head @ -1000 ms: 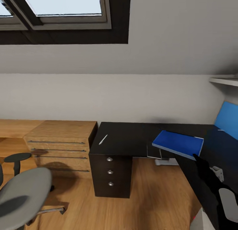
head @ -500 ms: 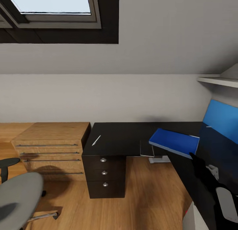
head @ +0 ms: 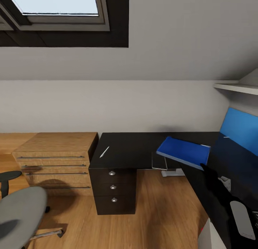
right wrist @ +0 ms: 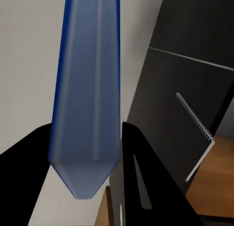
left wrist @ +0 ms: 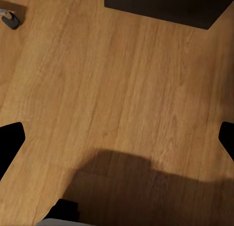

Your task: In the bedroom, organize the workspace by keeping the computer under the desk, ensuring the monitor is on the desk, placing the keyboard on the desk next to the monitor, placing the mouse on the desk next to the keyboard, moving the folder from the swivel chair onto the desk next to the mouse, stacking the notebook on top of the folder with the pen on top of the notebook, and positioning the swivel chair next to the desk.

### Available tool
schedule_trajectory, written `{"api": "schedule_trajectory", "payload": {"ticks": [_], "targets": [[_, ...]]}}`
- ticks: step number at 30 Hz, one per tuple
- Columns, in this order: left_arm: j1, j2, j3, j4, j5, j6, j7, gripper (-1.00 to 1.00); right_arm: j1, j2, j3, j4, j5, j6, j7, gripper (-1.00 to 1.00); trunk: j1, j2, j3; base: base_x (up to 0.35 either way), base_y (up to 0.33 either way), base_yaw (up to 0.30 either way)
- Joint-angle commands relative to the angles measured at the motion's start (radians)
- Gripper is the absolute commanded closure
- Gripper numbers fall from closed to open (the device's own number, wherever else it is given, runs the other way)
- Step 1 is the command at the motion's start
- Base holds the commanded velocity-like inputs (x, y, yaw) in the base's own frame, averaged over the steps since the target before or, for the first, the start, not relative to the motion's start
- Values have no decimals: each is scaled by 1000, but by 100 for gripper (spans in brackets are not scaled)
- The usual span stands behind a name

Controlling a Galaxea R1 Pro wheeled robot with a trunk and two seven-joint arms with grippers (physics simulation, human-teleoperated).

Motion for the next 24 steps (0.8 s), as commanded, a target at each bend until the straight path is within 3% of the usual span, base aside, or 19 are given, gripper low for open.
{"api": "schedule_trajectory", "payload": {"ticks": [1, 4, 6, 8, 9, 13, 15, 19, 21, 22, 24], "targets": [[-1, 1, -9, 0, 9, -6, 7, -100, -1, 3, -1, 1, -3, 5, 1, 100, 0, -1, -1, 0, 0, 0], [-1, 1, -9, 0, 9, -6, 6, -100, -3, 24, 7, 2, -2, -28, -2, 100, 0, -1, -1, 0, 0, 0], [-1, 1, -9, 0, 9, -6, 6, -100, -8, 41, 19, 7, -1, -130, -10, 100, 0, -1, -1, 0, 0, 0], [-1, 1, -9, 0, 8, -6, 6, -100, -18, 54, 44, 29, 0, -253, -42, 100, 0, -1, -1, 0, 0, 0], [-1, 1, -8, 0, 8, -6, 7, -100, -55, 61, 86, 68, 0, -392, -97, 100, 0, -1, -1, 0, 0, 0], [-1, 1, -7, 0, 9, -7, 7, -100, -158, 63, 197, 189, 1, -689, -226, 100, 0, -1, -1, 0, 0, 0], [-1, 1, -7, 0, 9, -7, 7, -100, -202, 67, 225, 248, -1, -801, -274, 100, 0, -1, -1, 0, 0, 0], [-1, 0, -7, -1, 10, -7, 7, -100, -239, 120, 239, 309, -3, -933, -305, 100, 0, -1, -1, 0, 0, 0], [-1, -1, -8, -2, 10, -7, 7, -100, -243, 133, 235, 315, -4, -953, -307, 100, 0, -1, -1, 0, 0, 0], [-1, -1, -9, -2, 10, -7, 7, -100, -244, 136, 234, 322, -12, -957, -308, 100, 0, -1, -1, 0, 0, -5], [-1, 0, -8, -5, 10, -6, 7, -100, -245, 136, 231, 355, -66, -963, -307, 100, 0, -1, -1, 0, 0, -103]]}}
